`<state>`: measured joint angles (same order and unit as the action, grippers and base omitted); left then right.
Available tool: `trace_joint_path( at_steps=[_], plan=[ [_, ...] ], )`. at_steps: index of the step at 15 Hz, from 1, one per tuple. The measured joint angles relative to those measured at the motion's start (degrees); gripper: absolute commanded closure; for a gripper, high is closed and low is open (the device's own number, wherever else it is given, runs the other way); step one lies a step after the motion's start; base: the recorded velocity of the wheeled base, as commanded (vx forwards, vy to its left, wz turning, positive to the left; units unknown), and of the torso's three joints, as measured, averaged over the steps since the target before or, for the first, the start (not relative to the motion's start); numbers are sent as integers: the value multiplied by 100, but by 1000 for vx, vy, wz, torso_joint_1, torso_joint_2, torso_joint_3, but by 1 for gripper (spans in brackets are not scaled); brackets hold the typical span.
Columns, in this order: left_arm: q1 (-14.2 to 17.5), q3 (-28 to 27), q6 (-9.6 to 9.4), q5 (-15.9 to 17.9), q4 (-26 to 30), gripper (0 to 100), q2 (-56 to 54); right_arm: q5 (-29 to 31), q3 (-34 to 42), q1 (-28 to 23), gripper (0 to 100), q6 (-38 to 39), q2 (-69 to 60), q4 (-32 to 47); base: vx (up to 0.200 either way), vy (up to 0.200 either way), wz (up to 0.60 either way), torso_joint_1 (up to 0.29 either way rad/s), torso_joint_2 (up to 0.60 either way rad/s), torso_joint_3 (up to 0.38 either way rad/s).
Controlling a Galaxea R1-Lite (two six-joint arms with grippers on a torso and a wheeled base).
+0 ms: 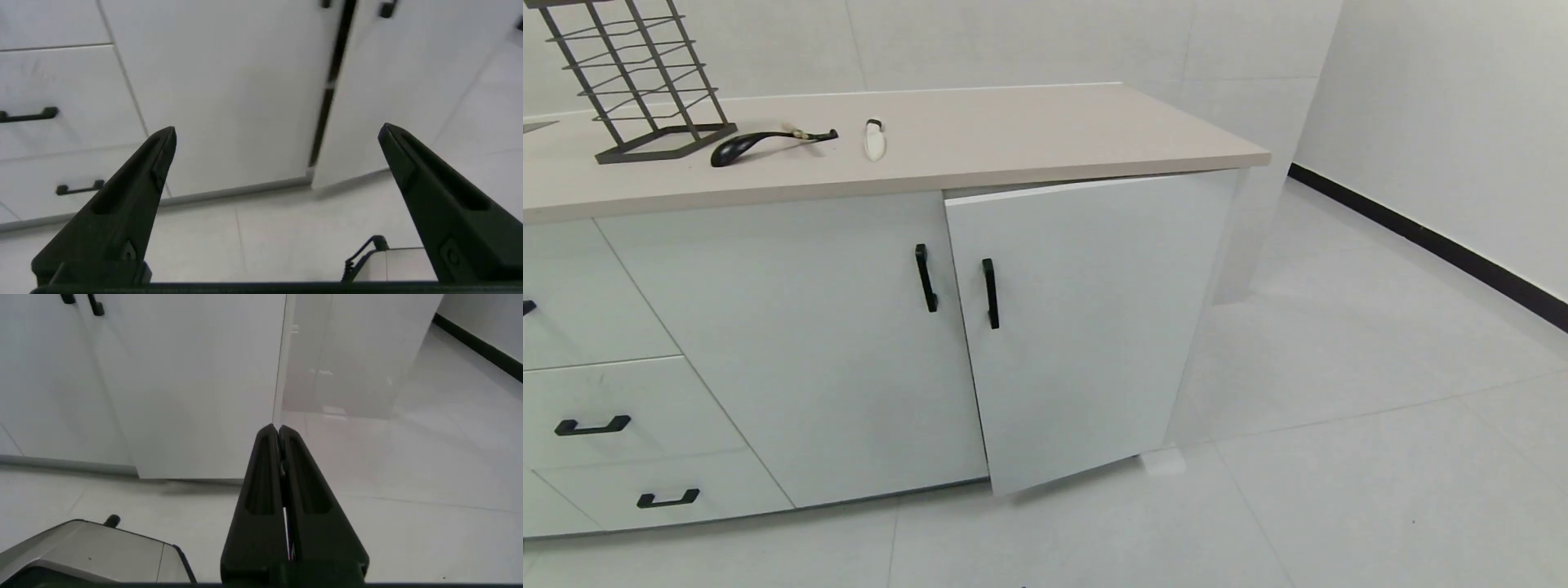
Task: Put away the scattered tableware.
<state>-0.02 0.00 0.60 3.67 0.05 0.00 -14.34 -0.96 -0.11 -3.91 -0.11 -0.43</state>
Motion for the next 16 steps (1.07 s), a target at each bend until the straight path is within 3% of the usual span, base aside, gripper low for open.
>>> trace_joint_path(
  at_steps=[14, 16],
  plan=[
    [0, 0, -2, 10, -5, 0, 0, -6, -2, 1, 100, 285, -10, 2, 0, 200, 0, 3, 2, 3],
    [2, 0, -5, 5, -5, 0, 0, -5, -2, 1, 100, 280, -10, 0, 0, 100, 600, 2, 0, 0]
  ],
)
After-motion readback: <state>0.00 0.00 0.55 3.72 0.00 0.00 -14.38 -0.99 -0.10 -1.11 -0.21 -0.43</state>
